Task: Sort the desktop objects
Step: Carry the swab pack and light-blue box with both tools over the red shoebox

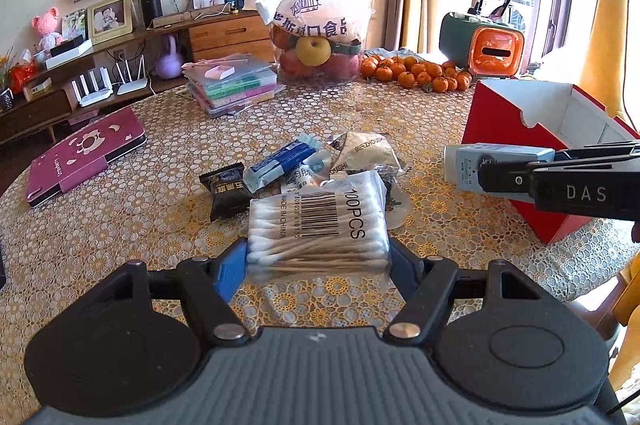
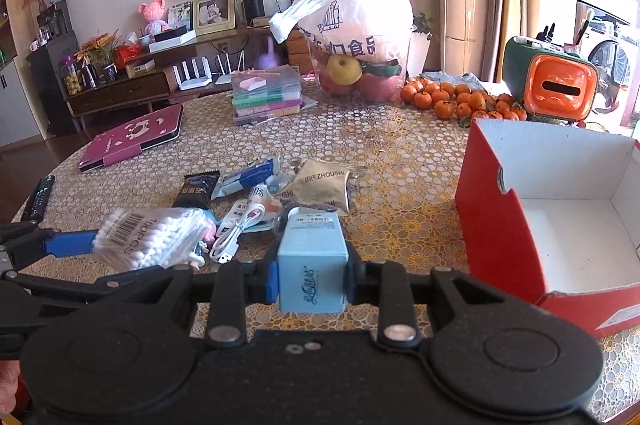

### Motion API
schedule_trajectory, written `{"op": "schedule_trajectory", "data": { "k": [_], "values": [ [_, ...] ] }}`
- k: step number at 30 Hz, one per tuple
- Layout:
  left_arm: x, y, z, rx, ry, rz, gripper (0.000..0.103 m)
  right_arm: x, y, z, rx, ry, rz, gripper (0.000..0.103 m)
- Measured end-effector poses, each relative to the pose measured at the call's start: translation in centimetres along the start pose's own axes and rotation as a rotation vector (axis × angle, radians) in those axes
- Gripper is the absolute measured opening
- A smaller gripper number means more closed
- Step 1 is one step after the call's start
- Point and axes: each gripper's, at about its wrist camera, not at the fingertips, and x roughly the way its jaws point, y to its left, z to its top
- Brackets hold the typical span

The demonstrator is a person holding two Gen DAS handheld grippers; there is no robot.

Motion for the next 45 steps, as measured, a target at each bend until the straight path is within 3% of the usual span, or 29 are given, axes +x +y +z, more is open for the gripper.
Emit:
{"op": "schedule_trajectory", "data": {
  "k": [18, 20, 45],
  "values": [
    [-1.1, -5.7, 4.4, 0.084, -0.037, -0.136, 0.072, -4.8, -5.2, 2.3, 0.053, -0.063, -0.072, 0.029],
    [-1.1, -6.2, 4.8, 0.037, -0.037, -0.087, 0.072, -5.3, -5.9, 2.4, 0.065, -0.069, -0.08, 0.029],
    [2.2, -15.4, 9.6, 0.184, -0.061, -0.226, 0.072, -7.7, -14.7, 1.9, 0.155, -0.102, -0.229, 0.029]
  ]
}}
